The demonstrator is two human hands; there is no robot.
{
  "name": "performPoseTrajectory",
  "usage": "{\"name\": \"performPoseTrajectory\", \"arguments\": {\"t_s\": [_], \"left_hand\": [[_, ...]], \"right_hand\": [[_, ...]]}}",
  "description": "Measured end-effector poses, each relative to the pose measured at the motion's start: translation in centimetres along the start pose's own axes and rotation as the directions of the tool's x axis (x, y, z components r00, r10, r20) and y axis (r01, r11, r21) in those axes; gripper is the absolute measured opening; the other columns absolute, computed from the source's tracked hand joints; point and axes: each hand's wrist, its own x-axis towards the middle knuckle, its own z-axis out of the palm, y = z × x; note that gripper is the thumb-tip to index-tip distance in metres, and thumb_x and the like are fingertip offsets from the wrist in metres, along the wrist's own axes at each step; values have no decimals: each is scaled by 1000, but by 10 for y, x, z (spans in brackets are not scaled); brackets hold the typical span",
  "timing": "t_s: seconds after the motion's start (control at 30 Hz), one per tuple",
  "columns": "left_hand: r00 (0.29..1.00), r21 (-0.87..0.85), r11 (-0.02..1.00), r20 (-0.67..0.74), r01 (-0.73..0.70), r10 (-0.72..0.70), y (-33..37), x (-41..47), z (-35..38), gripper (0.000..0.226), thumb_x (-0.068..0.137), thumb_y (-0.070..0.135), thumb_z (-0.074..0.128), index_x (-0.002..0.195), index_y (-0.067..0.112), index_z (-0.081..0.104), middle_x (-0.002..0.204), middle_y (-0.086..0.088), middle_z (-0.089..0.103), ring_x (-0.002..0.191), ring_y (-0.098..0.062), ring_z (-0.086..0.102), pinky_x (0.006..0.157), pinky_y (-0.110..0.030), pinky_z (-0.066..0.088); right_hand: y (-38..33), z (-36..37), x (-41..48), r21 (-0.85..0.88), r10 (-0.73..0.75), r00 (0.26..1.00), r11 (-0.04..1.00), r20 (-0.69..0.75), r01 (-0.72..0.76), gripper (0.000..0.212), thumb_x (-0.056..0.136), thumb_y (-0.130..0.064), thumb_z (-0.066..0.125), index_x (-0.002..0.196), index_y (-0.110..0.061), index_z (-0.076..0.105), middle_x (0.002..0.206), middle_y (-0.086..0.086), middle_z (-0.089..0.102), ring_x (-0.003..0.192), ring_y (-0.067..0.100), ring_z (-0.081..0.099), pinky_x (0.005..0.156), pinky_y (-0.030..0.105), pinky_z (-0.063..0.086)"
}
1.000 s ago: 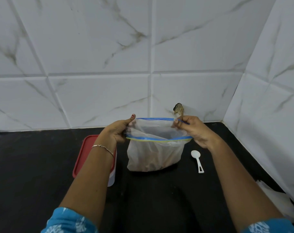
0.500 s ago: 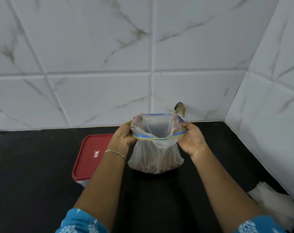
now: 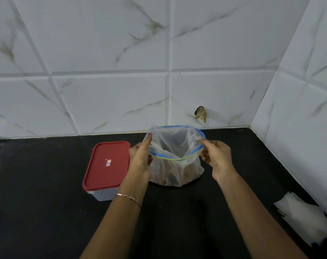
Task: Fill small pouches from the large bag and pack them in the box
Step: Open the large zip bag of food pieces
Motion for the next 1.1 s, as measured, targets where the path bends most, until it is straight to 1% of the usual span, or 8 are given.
{"name": "performPoseTrajectory", "arguments": {"t_s": [0.13,0.27,0.5,0.6,0.73,0.87,1.0,1.1], "left_hand": [[991,-37,990,16,134,-134,-12,-17,6,27,91,37,63,81,12,57,71,-4,56,55,-13,54,52,-25,46],[978,-256,946,113,198,-174,-11,-17,2,20,95,26,58,87,9,60,80,-6,60,67,-16,61,47,-22,54],[952,-553,775,195,307,-237,-1,-18,-2,25,102,14,44,81,8,56,54,-5,64,45,-13,65,46,-26,56],[920,-603,695,269,391,-285,-4,-16,-4,28,103,12,40,80,6,54,52,-5,57,40,-13,57,44,-20,52],[915,-544,740,304,396,-266,-4,-14,-1,31,100,7,39,74,5,55,48,-1,56,36,-11,53,38,-19,47],[927,-496,788,273,365,-258,-7,-11,1,20,99,12,47,90,3,62,56,-5,65,42,-12,60,47,-30,55],[960,-311,914,179,262,-214,-5,-8,-1,18,98,6,46,101,1,62,85,-11,65,64,-19,65,60,-34,57],[997,-76,995,21,72,-71,7,-13,-5,16,94,8,42,85,8,55,77,-8,54,64,-19,52,55,-27,47]], "right_hand": [[-2,-2,-9,165,88,995,982,48,-95,7,86,-9,70,87,-8,63,87,12,69,77,18,68,63,26,58],[-2,-6,-10,347,186,971,910,150,-228,6,92,-2,59,96,-5,62,96,13,69,87,19,69,64,26,59],[-9,-8,-7,586,310,908,693,283,-420,16,99,-9,48,92,-2,60,65,12,72,64,20,71,56,31,59],[-8,-2,-6,603,324,897,664,301,-442,21,102,-12,45,97,0,61,75,14,72,66,23,71,49,31,59],[-5,6,-4,566,310,894,694,322,-445,20,100,-11,45,106,-2,62,93,14,67,75,22,67,55,33,61],[-5,13,-11,529,297,892,724,340,-443,18,98,-9,46,96,-4,63,73,10,68,51,18,65,44,29,56],[-3,9,-5,421,308,915,817,260,-395,22,102,-22,46,108,-7,61,96,13,66,77,23,65,57,35,59],[-3,0,6,185,260,960,943,101,-275,41,102,-45,36,103,-12,60,104,11,66,94,24,64,74,41,55]]}}
